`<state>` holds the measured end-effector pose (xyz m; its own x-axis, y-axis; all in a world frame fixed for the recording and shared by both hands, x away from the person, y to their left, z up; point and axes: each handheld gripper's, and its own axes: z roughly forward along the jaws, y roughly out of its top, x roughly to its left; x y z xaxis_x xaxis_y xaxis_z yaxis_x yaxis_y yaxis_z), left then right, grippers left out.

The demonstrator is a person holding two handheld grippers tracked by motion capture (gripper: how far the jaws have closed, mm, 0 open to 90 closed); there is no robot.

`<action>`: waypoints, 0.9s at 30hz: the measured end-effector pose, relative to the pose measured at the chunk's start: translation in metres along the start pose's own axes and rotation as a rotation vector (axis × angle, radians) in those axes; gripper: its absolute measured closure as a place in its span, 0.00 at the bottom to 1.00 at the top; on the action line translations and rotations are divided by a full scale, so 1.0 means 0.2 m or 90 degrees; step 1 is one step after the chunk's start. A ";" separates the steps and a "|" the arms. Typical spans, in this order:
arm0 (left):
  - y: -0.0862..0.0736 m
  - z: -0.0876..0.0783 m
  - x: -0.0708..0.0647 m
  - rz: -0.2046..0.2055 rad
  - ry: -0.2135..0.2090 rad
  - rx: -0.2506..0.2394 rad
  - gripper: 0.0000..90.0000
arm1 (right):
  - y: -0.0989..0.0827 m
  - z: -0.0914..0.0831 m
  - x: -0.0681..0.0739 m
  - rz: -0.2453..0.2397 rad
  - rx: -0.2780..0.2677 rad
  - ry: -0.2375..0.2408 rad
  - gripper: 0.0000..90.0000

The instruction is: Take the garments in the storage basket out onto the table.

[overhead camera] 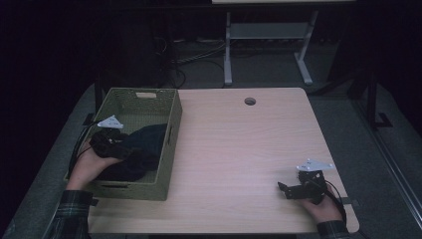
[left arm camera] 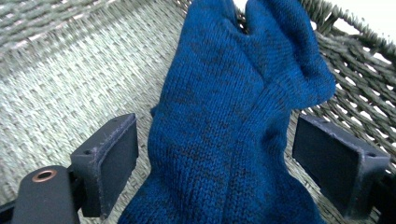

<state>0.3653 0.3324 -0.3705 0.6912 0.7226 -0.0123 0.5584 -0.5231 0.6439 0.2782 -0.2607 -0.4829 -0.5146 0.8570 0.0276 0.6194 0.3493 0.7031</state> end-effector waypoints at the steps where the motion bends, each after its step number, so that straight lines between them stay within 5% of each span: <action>1: 0.00 0.01 0.01 0.001 -0.004 0.007 0.16 | 0.00 0.00 0.00 0.000 0.000 0.000 0.03; 10: -0.01 0.01 0.01 -0.004 -0.016 0.015 0.31 | 0.00 0.00 0.00 0.000 0.000 0.000 0.03; 20: 0.00 -0.01 -0.01 0.014 -0.045 0.026 0.82 | 0.00 0.00 0.00 0.000 0.000 0.000 0.03; 27: 0.01 -0.03 -0.01 0.014 -0.066 0.026 0.86 | 0.00 0.00 0.00 0.000 0.000 0.000 0.03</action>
<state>0.3615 0.3326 -0.3644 0.7458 0.6615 -0.0789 0.5595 -0.5576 0.6133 0.2782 -0.2607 -0.4829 -0.5145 0.8570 0.0273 0.6191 0.3493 0.7034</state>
